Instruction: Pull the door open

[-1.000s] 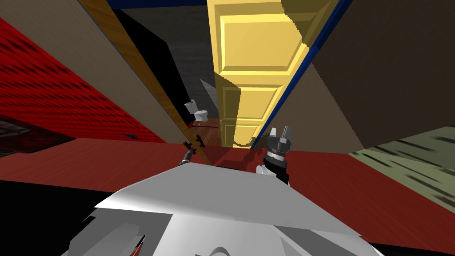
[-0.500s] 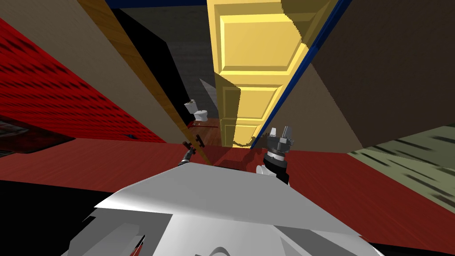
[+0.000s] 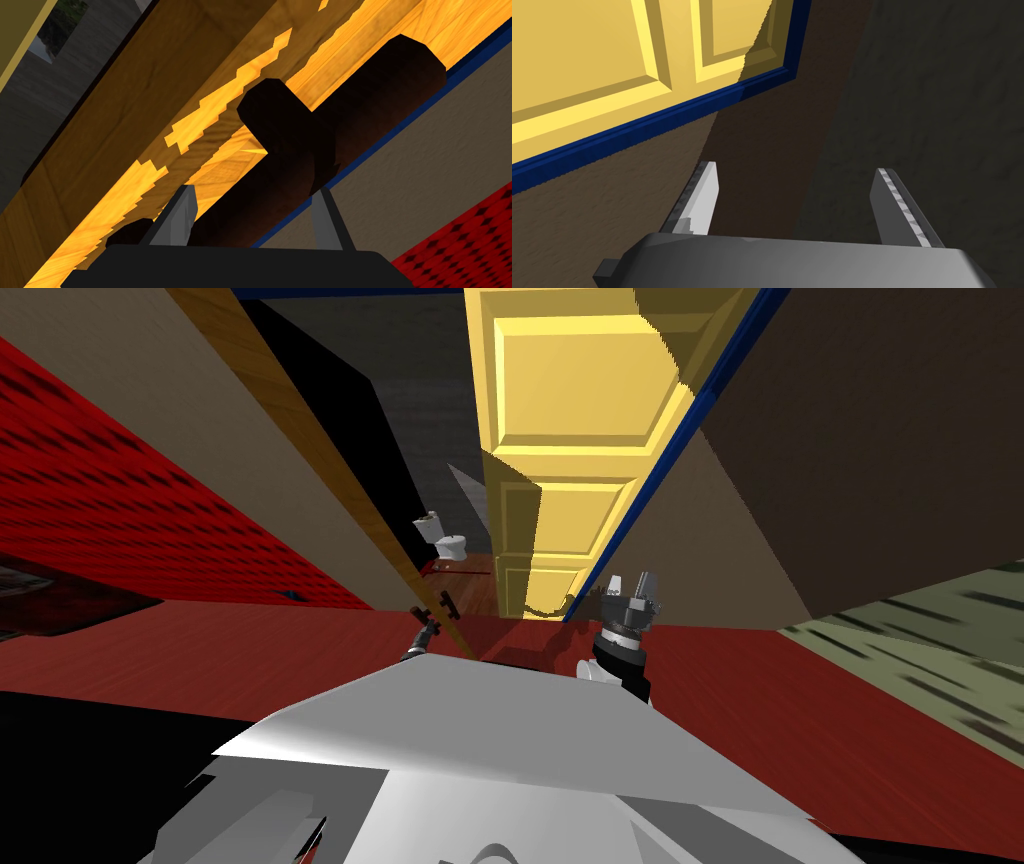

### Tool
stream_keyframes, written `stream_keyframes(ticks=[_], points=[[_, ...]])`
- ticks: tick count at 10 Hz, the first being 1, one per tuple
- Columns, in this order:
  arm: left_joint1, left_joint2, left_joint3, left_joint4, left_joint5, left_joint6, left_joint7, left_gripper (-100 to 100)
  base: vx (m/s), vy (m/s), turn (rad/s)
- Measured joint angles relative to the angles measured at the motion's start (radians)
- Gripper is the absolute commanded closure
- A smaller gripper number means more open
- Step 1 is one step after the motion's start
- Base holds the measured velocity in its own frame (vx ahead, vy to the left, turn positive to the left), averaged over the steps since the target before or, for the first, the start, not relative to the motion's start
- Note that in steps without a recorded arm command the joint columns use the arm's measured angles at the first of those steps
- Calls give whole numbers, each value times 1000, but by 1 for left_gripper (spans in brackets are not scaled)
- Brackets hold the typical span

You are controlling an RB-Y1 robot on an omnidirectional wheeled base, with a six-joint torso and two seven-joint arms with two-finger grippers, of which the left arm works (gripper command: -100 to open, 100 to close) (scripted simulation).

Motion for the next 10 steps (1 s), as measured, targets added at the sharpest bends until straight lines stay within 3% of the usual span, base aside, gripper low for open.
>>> stream_keyframes(ticks=[2, 5, 10], points=[[1, -5, 1, -6, 1, 6, 0, 100, 1, 5, 4], [-25, 3, 4, 46, 3, -20, -6, 100, -18, 10, -36], [-12, 6, -4, 47, 4, -18, 15, 100, -38, 34, -25]])
